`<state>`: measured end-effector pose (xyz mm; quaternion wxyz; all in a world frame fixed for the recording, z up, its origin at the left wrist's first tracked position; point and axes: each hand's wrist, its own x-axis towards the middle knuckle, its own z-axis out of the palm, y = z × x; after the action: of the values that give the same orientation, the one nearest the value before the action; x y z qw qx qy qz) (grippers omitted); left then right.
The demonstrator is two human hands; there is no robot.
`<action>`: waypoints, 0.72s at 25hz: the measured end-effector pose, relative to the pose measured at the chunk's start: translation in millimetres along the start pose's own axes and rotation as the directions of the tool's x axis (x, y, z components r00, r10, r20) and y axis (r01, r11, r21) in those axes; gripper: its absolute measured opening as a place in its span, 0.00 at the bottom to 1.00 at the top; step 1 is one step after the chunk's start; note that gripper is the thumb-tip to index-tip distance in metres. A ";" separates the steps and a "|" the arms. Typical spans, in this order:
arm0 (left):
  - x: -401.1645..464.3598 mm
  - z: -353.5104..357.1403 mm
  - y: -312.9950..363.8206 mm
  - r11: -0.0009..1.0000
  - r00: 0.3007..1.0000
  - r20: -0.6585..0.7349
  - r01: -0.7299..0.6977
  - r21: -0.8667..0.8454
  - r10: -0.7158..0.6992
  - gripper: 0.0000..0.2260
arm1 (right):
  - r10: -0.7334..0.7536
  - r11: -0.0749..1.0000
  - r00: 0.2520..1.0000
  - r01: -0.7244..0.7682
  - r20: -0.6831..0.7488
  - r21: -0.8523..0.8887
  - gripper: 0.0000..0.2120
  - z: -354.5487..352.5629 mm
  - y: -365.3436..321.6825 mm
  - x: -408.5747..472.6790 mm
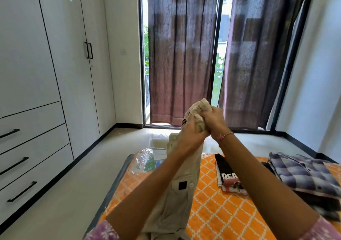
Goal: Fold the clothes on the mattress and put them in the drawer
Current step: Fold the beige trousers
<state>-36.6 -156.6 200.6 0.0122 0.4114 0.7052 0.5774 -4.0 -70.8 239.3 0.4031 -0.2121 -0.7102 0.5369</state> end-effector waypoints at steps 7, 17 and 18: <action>36.9 -66.2 -44.3 0.998 0.958 0.285 0.010 -0.064 0.009 0.29 | -0.083 0.974 0.922 -0.006 0.378 0.227 0.08 -51.6 -7.4 12.0; -3.3 -70.7 -111.6 0.902 0.953 0.233 0.082 0.424 -0.196 0.27 | -0.110 0.993 0.989 0.114 -0.095 0.042 0.11 -86.1 -10.3 45.0; 3.9 -86.1 -108.9 0.905 0.970 0.156 0.109 0.411 -0.188 0.22 | -0.112 0.994 0.984 0.109 -0.139 -0.028 0.13 -92.2 -3.6 47.1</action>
<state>-143.3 -222.9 141.3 0.0398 0.4037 0.8329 0.3764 42.7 17.1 267.9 0.4789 -0.2137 -0.6963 0.4901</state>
